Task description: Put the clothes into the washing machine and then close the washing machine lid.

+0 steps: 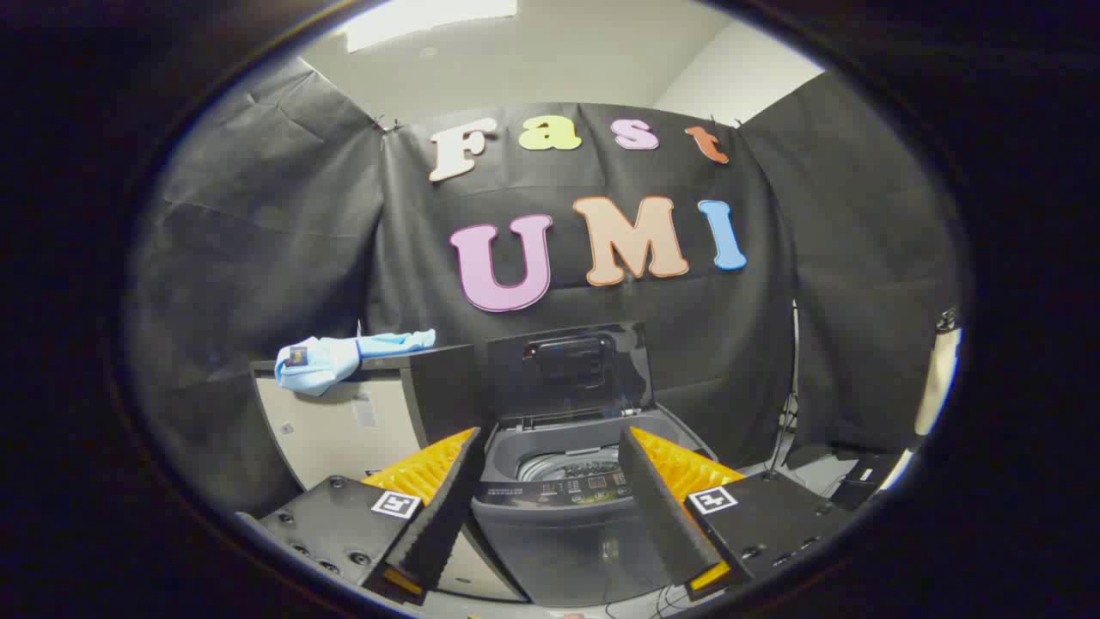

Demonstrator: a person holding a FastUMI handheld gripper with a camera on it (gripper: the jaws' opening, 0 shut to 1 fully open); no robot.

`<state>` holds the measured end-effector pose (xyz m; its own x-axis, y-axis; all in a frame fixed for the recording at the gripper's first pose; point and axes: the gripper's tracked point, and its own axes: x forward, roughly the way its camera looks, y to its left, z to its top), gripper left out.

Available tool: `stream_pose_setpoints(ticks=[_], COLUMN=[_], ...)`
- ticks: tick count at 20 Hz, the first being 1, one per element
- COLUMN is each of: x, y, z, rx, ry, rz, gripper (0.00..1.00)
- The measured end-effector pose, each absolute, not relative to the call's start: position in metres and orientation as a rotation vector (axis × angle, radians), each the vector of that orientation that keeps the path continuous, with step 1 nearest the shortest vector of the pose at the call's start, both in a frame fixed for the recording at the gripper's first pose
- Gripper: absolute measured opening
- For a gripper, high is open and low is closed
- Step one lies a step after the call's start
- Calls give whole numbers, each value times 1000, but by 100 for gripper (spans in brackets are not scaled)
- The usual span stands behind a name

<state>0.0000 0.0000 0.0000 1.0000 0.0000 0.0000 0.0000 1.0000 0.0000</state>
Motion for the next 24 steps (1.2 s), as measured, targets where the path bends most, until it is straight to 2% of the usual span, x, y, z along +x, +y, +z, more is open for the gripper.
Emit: stream_pose_setpoints(ticks=[16, 24], x=[11, 36], y=[29, 95], z=[-11, 16], rx=[-20, -17], ry=[19, 17], rz=[27, 85], gripper=[97, 97])
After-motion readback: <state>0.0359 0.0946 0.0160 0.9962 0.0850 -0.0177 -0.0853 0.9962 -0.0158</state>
